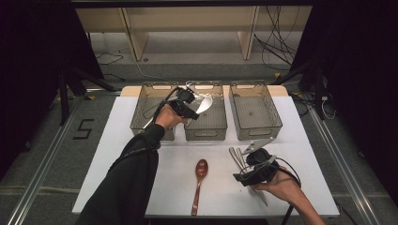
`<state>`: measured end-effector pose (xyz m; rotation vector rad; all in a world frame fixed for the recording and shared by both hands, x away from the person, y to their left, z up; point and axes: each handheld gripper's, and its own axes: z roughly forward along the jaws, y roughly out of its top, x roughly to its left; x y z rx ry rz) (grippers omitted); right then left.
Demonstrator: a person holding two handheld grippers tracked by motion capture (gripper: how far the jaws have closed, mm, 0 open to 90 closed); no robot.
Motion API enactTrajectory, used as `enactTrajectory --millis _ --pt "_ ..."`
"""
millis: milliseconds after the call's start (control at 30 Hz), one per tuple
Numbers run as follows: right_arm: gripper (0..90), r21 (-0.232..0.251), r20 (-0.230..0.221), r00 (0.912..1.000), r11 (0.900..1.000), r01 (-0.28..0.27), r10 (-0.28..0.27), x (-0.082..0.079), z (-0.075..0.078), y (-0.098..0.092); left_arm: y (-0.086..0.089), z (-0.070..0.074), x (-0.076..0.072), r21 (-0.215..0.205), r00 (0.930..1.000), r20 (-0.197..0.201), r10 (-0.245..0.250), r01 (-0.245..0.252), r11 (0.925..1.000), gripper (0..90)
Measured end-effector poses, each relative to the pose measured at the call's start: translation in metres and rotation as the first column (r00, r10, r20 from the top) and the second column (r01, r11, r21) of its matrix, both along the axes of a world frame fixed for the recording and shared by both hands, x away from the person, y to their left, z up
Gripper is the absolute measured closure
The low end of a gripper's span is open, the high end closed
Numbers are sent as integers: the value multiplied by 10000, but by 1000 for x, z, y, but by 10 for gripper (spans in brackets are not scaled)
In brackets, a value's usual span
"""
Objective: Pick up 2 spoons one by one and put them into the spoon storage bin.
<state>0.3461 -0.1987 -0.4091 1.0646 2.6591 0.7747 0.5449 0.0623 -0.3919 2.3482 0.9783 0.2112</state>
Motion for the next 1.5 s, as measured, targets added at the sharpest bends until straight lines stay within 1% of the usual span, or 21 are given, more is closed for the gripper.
enactTrajectory --millis 100,167,233,300,367,433,533,600,667,733,867,933,1033,1100,1133,1167,1200,1233,1300,1400,1500 --pt "294 -8 -55 10000 10000 11 -11 0 0 0 1 -3 3 8 10000 -12 81 -81 10000 748" --pt "293 -14 -46 10000 10000 4 -4 0 0 0 1 -5 4 -178 9995 -30 302 -303 9994 747" --pt "294 -13 -38 10000 10000 -31 30 0 -1 0 0 -7 4 -102 9995 1 315 -315 9995 745" --pt "294 -5 -48 10000 10000 18 -18 0 0 0 0 -8 4 -165 9990 4 454 -454 9988 732" --pt "294 -7 -54 10000 10000 -1 1 0 0 -1 0 -7 3 -443 9987 -163 474 -480 9979 688" --pt "293 7 -18 10000 10000 -27 27 0 0 -1 0 -4 0 -515 9989 -304 348 -363 9980 610" --pt "294 0 -18 10000 10000 -11 11 0 0 -1 2 4 -7 -568 9993 -145 339 -347 9978 518" --pt "294 -1 -14 10000 10000 7 -7 0 0 -1 5 8 -11 -612 9995 -174 257 -267 9978 465" --pt "294 17 -1 10000 10000 36 -36 0 0 -1 8 13 -19 -685 9996 -233 157 -172 9975 384" --pt "294 25 20 10000 10000 31 -31 0 1 -2 11 16 -26 -743 9998 -179 86 -99 9972 332" --pt "294 15 37 10000 10000 83 -83 -1 1 -1 18 22 -48 -1012 9997 -48 -242 236 9946 284" --pt "294 34 20 9999 9999 127 -127 -1 1 -1 22 24 -59 -1053 9992 81 -381 388 9937 254" --pt "293 44 65 9999 9999 110 -111 -1 2 -2 30 27 -77 -1501 9988 191 -440 464 9876 230" --pt "294 46 53 9998 9998 197 -197 -1 2 -2 33 27 -88 -1566 9980 310 -545 587 9859 211" --pt "294 46 66 9998 9998 210 -210 -1 2 -2 35 27 -94 -1761 9981 376 -498 557 9828 204" --pt "294 42 69 9997 9998 218 -219 -1 2 -2 36 27 -98 -1822 9977 368 -574 632 9812 203" --pt "294 46 69 9997 9997 246 -247 -1 2 -2 36 27 -103 -1787 9973 332 -650 699 9814 200" --pt "293 27 73 9997 9997 237 -237 -1 1 -2 35 26 -108 -1751 9971 395 -647 707 9820 191" --pt "293 30 144 9997 9998 202 -202 -1 2 -2 34 26 -118 -1689 9950 492 -866 937 9812 187" --pt "294 55 189 9996 9998 200 -201 -1 2 -1 31 23 -128 -1606 9931 631 -984 1074 9812 182" --pt "293 25 155 9997 9999 164 -164 -1 1 -1 27 17 -137 -1545 9920 529 -1147 1216 9805 173"
